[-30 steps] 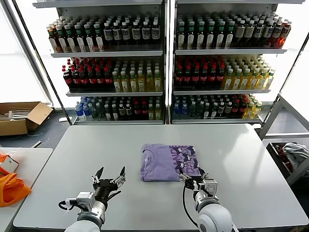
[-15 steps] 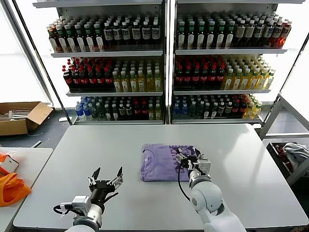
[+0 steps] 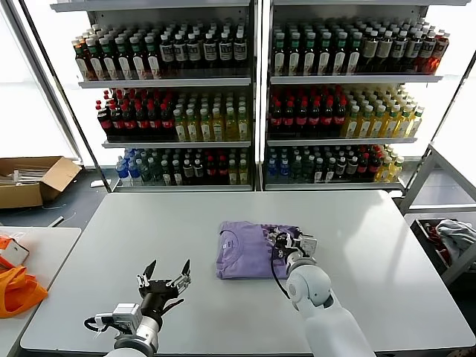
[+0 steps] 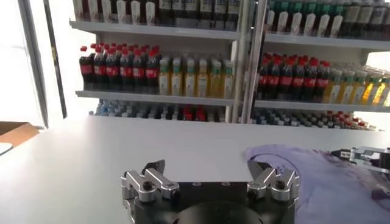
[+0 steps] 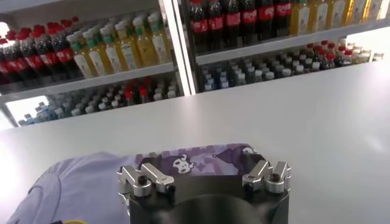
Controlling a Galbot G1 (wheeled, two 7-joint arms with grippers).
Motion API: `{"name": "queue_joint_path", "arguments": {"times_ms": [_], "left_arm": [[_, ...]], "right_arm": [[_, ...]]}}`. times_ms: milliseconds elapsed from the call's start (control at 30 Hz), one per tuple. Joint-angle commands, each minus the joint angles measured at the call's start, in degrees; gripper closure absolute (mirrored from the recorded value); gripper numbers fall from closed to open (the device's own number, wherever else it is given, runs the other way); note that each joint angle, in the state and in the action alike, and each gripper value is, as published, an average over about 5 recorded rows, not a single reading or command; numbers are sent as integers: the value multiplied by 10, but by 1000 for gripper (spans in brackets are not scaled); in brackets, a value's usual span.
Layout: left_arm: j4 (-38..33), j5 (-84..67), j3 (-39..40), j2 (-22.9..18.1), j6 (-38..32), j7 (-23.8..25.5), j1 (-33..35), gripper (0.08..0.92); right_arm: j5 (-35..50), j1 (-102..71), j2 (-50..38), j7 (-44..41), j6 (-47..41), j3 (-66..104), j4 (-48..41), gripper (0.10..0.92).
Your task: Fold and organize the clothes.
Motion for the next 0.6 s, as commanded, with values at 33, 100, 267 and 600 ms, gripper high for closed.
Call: {"name": "queue_joint_path", "arguments": {"times_ms": [33,100,267,600], "left_arm": [[0,1,-2,1,0,1,1,177],[0,1,-1,0,1,1,1,177],[1,1,0,-3,-2,1,1,177],[11,40,-3,-17,-69,5,0,177]], "right_arm": [[40,17,9,2,-3,3,-34,203],[40,11,8,3,-2,5,-17,203],[12,-21,-11,-1,7,7,78,203],[-223,-160,-118,-63,39,36,239,203]]}}
